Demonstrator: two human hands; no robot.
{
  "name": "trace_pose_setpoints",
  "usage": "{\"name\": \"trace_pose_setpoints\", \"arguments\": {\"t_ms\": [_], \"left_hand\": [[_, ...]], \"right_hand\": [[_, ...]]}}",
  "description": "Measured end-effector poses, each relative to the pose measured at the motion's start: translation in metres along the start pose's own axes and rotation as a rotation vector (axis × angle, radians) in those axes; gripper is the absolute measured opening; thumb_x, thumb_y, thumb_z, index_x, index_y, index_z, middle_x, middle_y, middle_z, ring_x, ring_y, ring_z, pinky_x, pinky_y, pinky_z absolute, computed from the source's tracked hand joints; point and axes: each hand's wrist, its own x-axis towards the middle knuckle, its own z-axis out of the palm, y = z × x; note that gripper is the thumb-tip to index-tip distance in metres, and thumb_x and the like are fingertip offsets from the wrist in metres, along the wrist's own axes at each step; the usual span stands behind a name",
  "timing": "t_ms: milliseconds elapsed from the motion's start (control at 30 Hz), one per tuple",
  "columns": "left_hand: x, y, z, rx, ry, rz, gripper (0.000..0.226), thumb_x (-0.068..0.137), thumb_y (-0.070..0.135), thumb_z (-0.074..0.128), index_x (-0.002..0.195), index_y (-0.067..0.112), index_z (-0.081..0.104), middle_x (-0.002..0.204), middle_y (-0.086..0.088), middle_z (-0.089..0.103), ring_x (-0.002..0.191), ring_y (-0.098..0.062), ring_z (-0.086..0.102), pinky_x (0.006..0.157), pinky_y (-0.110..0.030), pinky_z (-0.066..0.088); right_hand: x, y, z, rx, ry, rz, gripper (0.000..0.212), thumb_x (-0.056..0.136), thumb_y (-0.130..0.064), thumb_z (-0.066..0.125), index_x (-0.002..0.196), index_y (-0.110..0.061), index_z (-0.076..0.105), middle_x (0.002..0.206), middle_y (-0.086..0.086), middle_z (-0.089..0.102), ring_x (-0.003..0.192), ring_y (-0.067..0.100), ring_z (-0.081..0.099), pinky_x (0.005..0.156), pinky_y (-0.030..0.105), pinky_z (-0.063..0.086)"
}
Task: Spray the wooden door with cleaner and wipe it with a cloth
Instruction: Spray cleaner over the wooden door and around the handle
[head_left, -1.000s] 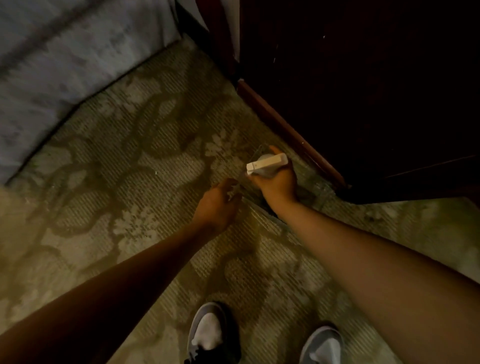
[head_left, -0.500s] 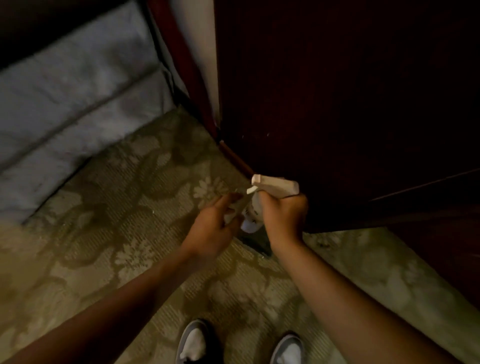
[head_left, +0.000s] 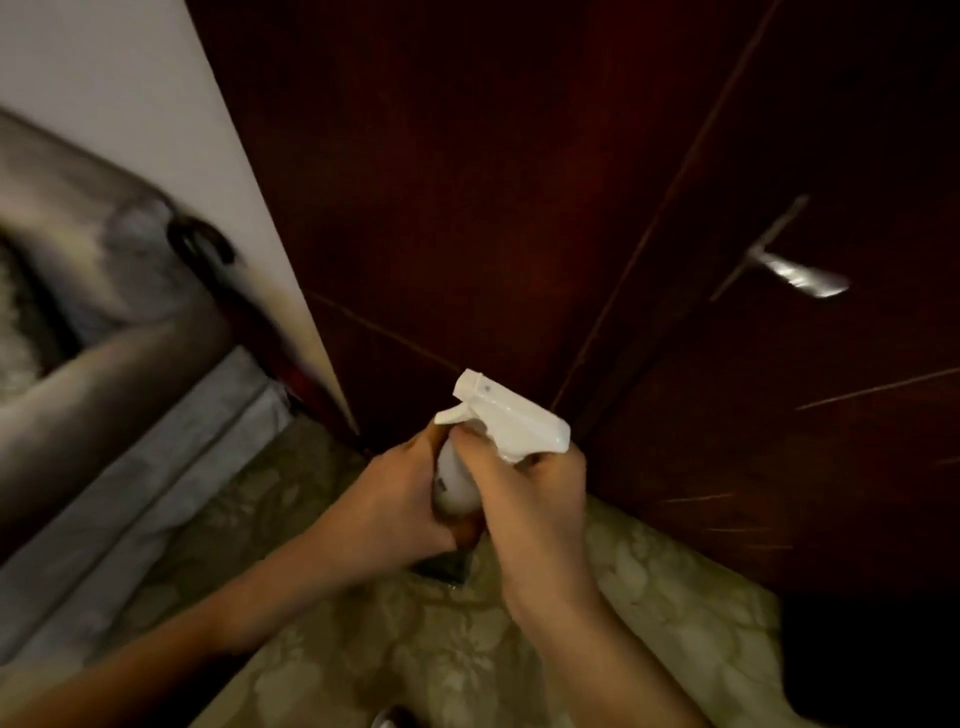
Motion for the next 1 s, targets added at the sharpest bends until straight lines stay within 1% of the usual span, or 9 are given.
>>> {"name": "trace_pose_setpoints", "arguments": {"t_ms": [67, 133, 267, 333, 400, 567, 767, 900, 1000], "left_hand": [[-0.022, 0.059, -0.025, 0.034, -0.107, 0.049, 0.089, 0.062, 0.049, 0.081, 0.132, 0.062, 0.028, 0.112, 0.030, 0.060, 0.102, 0.005, 0.064, 0.079, -0.014, 0.054], [-0.043, 0.111, -0.035, 0.039, -0.197, 0.099, 0.090, 0.064, 0.047, 0.081, 0.139, 0.056, 0.032, 0.118, 0.023, 0.066, 0.105, 0.004, 0.066, 0.084, -0.025, 0.059], [-0.070, 0.215, -0.025, -0.004, -0.293, 0.312, 0.101, 0.073, 0.023, 0.090, 0.152, 0.051, 0.035, 0.148, 0.030, 0.052, 0.137, 0.005, 0.050, 0.114, -0.022, 0.043], [-0.075, 0.270, -0.012, -0.070, -0.348, 0.389, 0.094, 0.080, 0.015, 0.087, 0.156, 0.035, 0.036, 0.154, 0.017, 0.051, 0.145, -0.007, 0.047, 0.121, -0.035, 0.038], [-0.079, 0.328, 0.002, -0.078, -0.387, 0.452, 0.083, 0.083, 0.014, 0.085, 0.151, 0.030, 0.040, 0.146, 0.011, 0.059, 0.139, -0.012, 0.054, 0.117, -0.043, 0.044], [-0.088, 0.451, 0.016, 0.100, -0.328, 0.615, 0.069, 0.086, 0.016, 0.084, 0.140, 0.035, 0.046, 0.133, 0.017, 0.064, 0.126, -0.005, 0.061, 0.106, -0.025, 0.051], [-0.096, 0.572, -0.027, 0.302, -0.287, 0.759, 0.058, 0.083, 0.035, 0.085, 0.129, 0.039, 0.050, 0.124, 0.025, 0.065, 0.116, 0.004, 0.064, 0.095, -0.019, 0.054], [-0.075, 0.645, -0.038, 0.370, -0.214, 0.934, 0.070, 0.076, 0.042, 0.089, 0.133, 0.030, 0.051, 0.125, 0.018, 0.066, 0.117, 0.006, 0.062, 0.099, -0.019, 0.052], [-0.032, 0.671, -0.019, 0.226, -0.121, 1.024, 0.076, 0.073, 0.040, 0.086, 0.137, 0.021, 0.049, 0.128, 0.007, 0.066, 0.119, -0.004, 0.064, 0.103, -0.033, 0.054]], "right_hand": [[-0.032, -0.057, -0.031, -0.016, -0.090, -0.015, 0.027, 0.087, -0.005, 0.078, 0.110, -0.017, 0.074, 0.099, -0.001, 0.079, 0.095, 0.011, 0.075, 0.083, 0.031, 0.062], [-0.061, -0.106, -0.064, -0.040, -0.171, -0.093, 0.024, 0.084, -0.005, 0.082, 0.106, -0.009, 0.074, 0.094, 0.006, 0.077, 0.090, 0.014, 0.075, 0.077, 0.028, 0.060], [-0.110, -0.185, -0.130, -0.014, -0.240, -0.212, 0.032, 0.077, -0.011, 0.076, 0.106, -0.022, 0.080, 0.102, 0.014, 0.076, 0.092, 0.008, 0.071, 0.081, 0.019, 0.054], [-0.131, -0.217, -0.162, 0.021, -0.231, -0.274, 0.028, 0.078, -0.013, 0.073, 0.103, -0.022, 0.081, 0.107, 0.009, 0.078, 0.101, 0.012, 0.073, 0.086, 0.022, 0.055], [-0.153, -0.247, -0.199, 0.061, -0.164, -0.380, 0.021, 0.080, -0.012, 0.071, 0.099, -0.014, 0.080, 0.106, 0.007, 0.079, 0.103, 0.015, 0.073, 0.085, 0.023, 0.055], [-0.197, -0.323, -0.270, 0.180, -0.020, -0.595, 0.014, 0.087, -0.004, 0.074, 0.097, -0.012, 0.078, 0.093, 0.006, 0.078, 0.091, 0.013, 0.075, 0.077, 0.023, 0.056], [-0.225, -0.425, -0.313, 0.321, 0.003, -0.772, 0.027, 0.074, -0.022, 0.073, 0.097, -0.009, 0.077, 0.093, 0.008, 0.078, 0.076, 0.015, 0.064, 0.069, 0.025, 0.056], [-0.213, -0.480, -0.339, 0.372, 0.066, -0.889, 0.023, 0.075, -0.014, 0.074, 0.096, -0.008, 0.076, 0.090, 0.009, 0.078, 0.074, 0.012, 0.067, 0.067, 0.022, 0.056], [-0.183, -0.510, -0.357, 0.368, 0.137, -0.945, 0.009, 0.085, -0.002, 0.070, 0.092, -0.007, 0.075, 0.091, 0.012, 0.077, 0.079, 0.012, 0.070, 0.070, 0.022, 0.055]]}}
